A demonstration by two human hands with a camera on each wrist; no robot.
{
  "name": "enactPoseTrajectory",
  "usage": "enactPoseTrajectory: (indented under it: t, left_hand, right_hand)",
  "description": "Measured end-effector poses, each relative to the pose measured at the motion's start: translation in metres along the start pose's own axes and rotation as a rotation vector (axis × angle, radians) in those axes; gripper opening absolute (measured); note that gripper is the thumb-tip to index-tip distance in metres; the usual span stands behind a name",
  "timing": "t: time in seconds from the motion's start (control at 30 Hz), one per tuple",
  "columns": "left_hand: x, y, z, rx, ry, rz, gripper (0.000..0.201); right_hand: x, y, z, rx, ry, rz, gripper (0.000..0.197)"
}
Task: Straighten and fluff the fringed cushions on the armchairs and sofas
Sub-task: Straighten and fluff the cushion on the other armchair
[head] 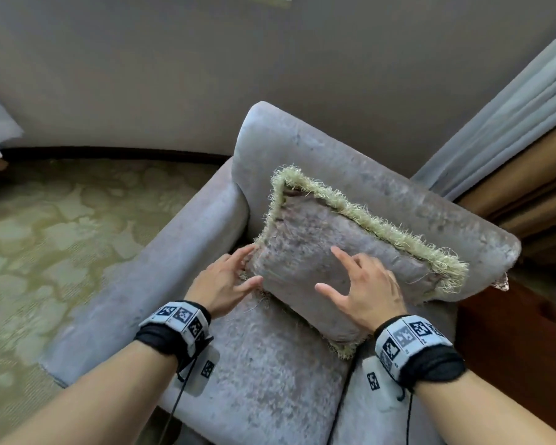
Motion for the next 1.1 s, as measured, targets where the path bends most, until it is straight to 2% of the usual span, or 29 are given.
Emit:
enactPoseTrajectory:
  t: [0.1,0.27,0.4,0.53,0.67,0.8,0.97,1.1]
  left_hand:
    - [0.014,0.025,0.026,-0.075,-0.027,-0.109,0.078]
    - [0.048,0.049,0.059,-0.163,-0.085,-0.287,0.076]
    - [0.079,0.060,0.089,-0.157,-0.163,-0.404,0.080]
    - [0.125,0.070,0.112,-0.147,-0.191,-0.500,0.091]
    - [0.175,0.076,0.125,-0.141,-0.154,-0.520,0.101]
    - [0.213,0.084,0.145,-0.143,-0.141,-0.491,0.110]
    - [0.237,0.081,0.165,-0.107,-0.179,-0.498,0.110]
    - [0.244,0.081,0.168,-0.168,-0.190,-0.523,0.106]
  right_hand:
    - [0.011,0.004,0.031,0.021,-0.063,-0.010,0.090]
    - [0.027,-0.006,0.072,0.019,-0.159,-0.034,0.089]
    - [0.049,-0.018,0.101,-0.026,-0.218,-0.073,0.098]
    - [0.081,-0.035,0.128,-0.049,-0.208,-0.123,0.102]
    - [0.114,-0.060,0.140,-0.094,-0.132,-0.177,0.103]
    - [0.131,-0.074,0.146,-0.143,-0.144,-0.155,0.100]
    - [0.138,-0.080,0.150,-0.167,-0.216,-0.143,0.099]
    - [0.147,-0.082,0.151,-0.163,-0.243,-0.125,0.097]
Point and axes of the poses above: each hand's wrist, its own z-axis towards the middle knuckle, its own x-axis out of the palm, y = z × x, the point moved 3 cm from there along z, towards the middle knuckle, and after that the axes turned 15 degrees about -y, right-handed, at the moved point
